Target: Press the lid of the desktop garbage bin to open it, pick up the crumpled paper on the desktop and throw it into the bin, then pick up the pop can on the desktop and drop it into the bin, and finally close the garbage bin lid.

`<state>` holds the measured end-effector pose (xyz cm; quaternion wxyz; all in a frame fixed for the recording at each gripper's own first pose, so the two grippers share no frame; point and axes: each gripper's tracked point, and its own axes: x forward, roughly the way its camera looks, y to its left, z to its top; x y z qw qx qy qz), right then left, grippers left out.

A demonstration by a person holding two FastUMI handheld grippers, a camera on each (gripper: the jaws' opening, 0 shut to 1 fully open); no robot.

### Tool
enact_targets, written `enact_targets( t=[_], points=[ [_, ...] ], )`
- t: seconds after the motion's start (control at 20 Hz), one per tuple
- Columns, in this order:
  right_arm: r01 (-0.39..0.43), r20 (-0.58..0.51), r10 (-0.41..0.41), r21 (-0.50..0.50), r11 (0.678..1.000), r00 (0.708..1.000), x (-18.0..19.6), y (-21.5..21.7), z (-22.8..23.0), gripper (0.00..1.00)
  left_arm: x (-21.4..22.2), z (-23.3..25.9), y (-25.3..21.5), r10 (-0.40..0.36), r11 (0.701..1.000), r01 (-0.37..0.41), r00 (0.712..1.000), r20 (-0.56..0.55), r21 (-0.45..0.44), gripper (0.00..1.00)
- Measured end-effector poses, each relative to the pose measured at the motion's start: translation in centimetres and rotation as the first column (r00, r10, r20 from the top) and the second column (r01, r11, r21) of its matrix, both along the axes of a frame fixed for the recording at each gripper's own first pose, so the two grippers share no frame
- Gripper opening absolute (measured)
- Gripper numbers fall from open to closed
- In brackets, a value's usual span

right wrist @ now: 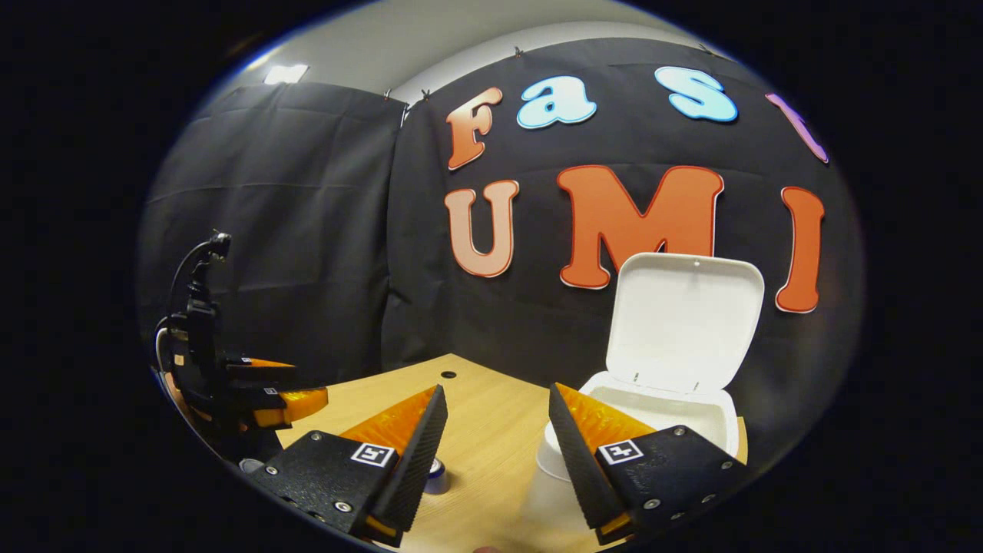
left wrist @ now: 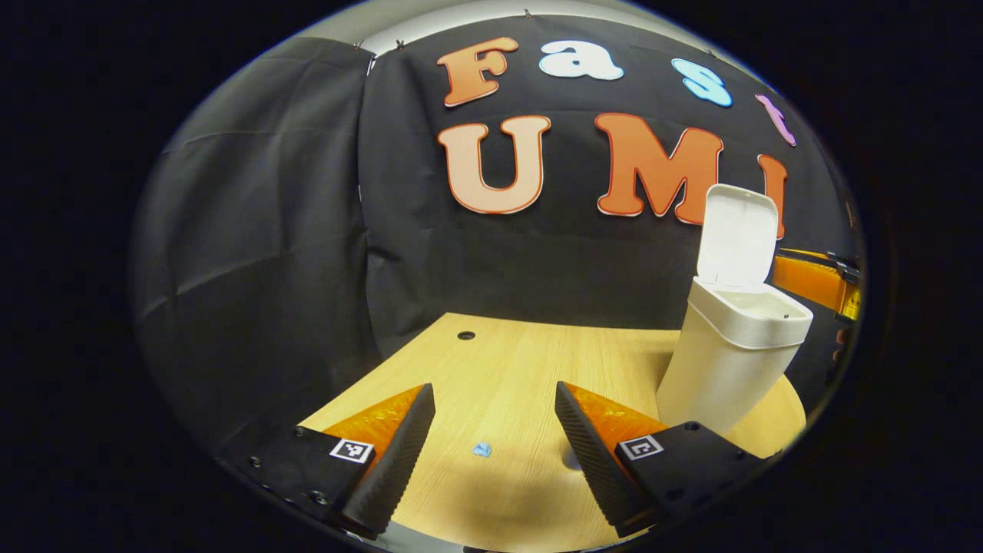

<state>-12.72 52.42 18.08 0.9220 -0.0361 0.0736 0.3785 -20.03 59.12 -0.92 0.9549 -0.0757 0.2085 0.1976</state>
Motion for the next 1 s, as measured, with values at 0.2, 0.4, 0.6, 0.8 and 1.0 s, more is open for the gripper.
enact_targets(
  t=[0.2,0.4,0.6,0.8,1.0],
  points=[
    [0.022,-0.042,-0.024,-0.047,0.999,0.999,-1.0,1.6,-3.0,0.82,0.2,-4.2,0.3,-0.057,0.998,0.055,0.996,-0.073,-0.028,1.0],
    [0.013,-0.115,-0.02,-0.059,0.998,0.993,-3.0,4.3,-5.8,0.82,1.5,-8.2,0.6,-0.119,0.992,0.115,0.988,-0.098,-0.043,0.96],
    [0.045,-0.184,-0.064,-0.106,0.993,0.981,-3.7,6.5,-9.0,0.82,2.7,-13.0,0.9,-0.189,0.981,0.18,0.97,-0.154,-0.067,1.0],
    [0.073,-0.207,-0.109,-0.172,0.982,0.972,-4.0,7.6,-11.0,0.82,3.7,-18.1,1.1,-0.247,0.968,0.227,0.943,-0.224,-0.109,1.0],
    [0.11,-0.229,-0.161,-0.217,0.97,0.96,-3.5,8.1,-12.5,0.82,4.7,-22.6,1.6,-0.295,0.954,0.26,0.91,-0.292,-0.152,1.0]
  ],
)
